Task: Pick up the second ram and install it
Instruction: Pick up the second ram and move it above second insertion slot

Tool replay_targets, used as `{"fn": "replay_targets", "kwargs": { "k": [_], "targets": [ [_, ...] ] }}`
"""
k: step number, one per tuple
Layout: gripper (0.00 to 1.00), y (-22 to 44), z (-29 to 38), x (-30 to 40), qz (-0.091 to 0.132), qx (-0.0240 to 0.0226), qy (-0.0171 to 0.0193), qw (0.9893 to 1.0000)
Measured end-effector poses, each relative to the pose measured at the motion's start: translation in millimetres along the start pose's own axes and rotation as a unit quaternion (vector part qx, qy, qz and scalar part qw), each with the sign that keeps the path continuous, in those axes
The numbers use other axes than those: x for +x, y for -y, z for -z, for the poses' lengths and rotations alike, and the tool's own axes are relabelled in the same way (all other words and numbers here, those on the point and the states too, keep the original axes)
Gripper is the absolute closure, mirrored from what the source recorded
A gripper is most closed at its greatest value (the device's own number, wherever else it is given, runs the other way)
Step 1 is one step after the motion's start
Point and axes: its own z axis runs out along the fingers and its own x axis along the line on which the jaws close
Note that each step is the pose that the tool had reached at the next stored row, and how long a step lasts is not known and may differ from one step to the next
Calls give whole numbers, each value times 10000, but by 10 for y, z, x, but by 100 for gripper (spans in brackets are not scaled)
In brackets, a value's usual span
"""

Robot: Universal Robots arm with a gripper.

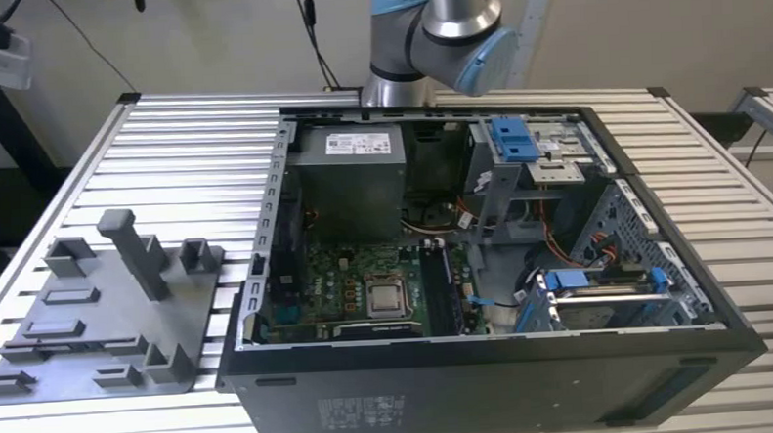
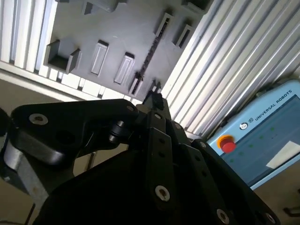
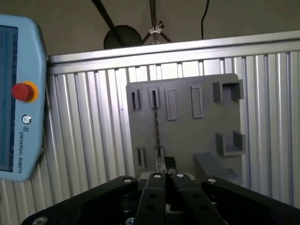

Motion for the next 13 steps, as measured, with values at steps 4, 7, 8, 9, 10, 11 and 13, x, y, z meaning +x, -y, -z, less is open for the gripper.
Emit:
{"fn": "replay_targets", "kwargs": {
  "k": [4,7,8,9,10,11,13],
  "targets": [
    [89,-4,-2,-10,261,11,-16,9997],
    [89,-14,-1,-16,370,15,-27,9993],
    [89,-17,-1,-17,385,16,-29,9993],
    [89,-20,-1,-17,391,16,-30,9992],
    [89,-21,-3,-17,391,17,-29,9992],
    [89,-22,-3,-17,392,18,-29,9992],
    [89,-23,-3,-17,391,18,-29,9992]
  ]
}}
